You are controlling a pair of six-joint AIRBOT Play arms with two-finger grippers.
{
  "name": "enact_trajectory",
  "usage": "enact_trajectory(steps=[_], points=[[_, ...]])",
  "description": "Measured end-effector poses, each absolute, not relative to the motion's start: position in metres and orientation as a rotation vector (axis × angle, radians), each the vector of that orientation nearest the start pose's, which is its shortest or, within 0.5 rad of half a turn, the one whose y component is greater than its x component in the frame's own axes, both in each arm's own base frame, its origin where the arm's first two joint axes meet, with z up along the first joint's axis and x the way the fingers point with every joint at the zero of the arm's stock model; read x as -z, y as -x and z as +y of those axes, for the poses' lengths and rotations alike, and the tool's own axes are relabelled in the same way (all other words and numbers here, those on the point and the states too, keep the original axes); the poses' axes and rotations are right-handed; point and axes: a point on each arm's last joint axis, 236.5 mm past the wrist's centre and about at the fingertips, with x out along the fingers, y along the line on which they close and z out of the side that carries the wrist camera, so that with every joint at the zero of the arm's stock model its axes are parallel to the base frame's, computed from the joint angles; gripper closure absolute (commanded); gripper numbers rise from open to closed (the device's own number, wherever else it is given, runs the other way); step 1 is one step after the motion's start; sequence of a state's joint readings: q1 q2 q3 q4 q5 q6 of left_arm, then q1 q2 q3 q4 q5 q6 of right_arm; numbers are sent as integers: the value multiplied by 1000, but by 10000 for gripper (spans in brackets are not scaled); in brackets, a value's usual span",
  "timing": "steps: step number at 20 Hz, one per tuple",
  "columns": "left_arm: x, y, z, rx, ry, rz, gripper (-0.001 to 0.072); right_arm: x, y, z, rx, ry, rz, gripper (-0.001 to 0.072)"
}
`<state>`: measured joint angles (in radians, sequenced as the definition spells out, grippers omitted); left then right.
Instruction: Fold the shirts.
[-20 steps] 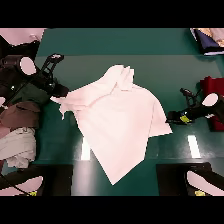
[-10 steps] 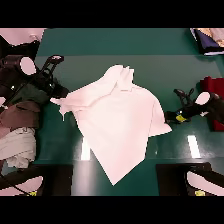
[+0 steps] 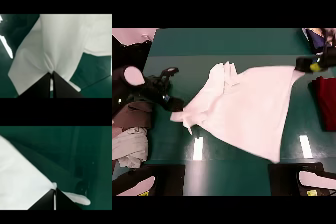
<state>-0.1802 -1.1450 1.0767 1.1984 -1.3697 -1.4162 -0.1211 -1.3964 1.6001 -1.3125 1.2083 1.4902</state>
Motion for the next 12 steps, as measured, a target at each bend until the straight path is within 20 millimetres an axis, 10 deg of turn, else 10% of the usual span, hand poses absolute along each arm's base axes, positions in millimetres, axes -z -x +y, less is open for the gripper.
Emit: enact_trajectory(steps=[2,3,4,5,8,12], points=[[-26,-271,-143,520,107,1420,678,-151,-487,5,-120,-177,934,690],[-24,-263,-142,521,114,1421,678,-159,-493,10,-132,-172,914,537],[-21,-258,-142,521,120,1419,678,-167,-498,15,-144,-165,896,192],[-19,-254,-141,519,121,1420,678,-173,-501,18,-151,-160,882,115],[-15,-251,-138,506,118,1405,678,-176,-491,25,-175,-147,926,260],[-13,-256,-137,493,116,1374,677,-145,-440,22,-191,-136,1112,261]])
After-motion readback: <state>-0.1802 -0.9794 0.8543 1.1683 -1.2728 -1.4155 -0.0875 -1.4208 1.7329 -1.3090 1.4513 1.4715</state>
